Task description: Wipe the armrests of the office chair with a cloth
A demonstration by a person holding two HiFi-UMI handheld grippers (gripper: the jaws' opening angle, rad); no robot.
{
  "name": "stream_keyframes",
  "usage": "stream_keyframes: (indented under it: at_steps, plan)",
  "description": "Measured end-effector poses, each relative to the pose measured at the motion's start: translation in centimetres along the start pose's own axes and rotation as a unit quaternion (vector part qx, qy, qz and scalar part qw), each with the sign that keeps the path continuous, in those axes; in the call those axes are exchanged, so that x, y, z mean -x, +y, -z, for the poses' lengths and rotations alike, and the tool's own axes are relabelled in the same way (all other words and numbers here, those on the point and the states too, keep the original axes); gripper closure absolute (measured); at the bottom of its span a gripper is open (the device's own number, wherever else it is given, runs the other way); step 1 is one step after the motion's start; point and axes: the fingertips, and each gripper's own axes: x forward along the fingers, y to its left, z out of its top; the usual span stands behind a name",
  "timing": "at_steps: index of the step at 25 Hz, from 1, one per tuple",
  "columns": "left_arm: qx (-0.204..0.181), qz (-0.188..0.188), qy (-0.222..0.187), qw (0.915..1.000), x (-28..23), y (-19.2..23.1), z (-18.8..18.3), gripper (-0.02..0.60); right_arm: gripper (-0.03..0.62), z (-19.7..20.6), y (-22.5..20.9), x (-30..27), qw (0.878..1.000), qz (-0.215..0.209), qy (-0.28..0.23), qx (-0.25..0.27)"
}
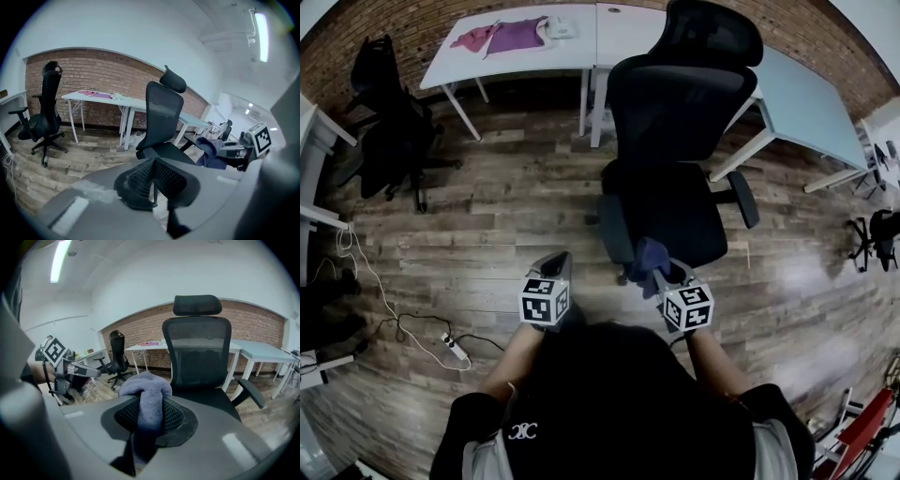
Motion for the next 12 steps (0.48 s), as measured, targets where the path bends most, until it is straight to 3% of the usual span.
stream_keyframes:
  at_steps: [6, 12]
  plan:
    - [-0.006, 0.038, 0.019, 0.9991, -2.1, 6.1, -3.4, 0.577, 0.510, -3.1, 0.4, -4.5, 0.998, 0.048, 0.019, -0.026]
    - [-0.017, 0.088, 0.052, 0.9946, -3.2, 8.6, -3.0, 0.577, 0.510, -1.2, 2.8, -6.5, 0.994, 0.077, 0.079, 0.002]
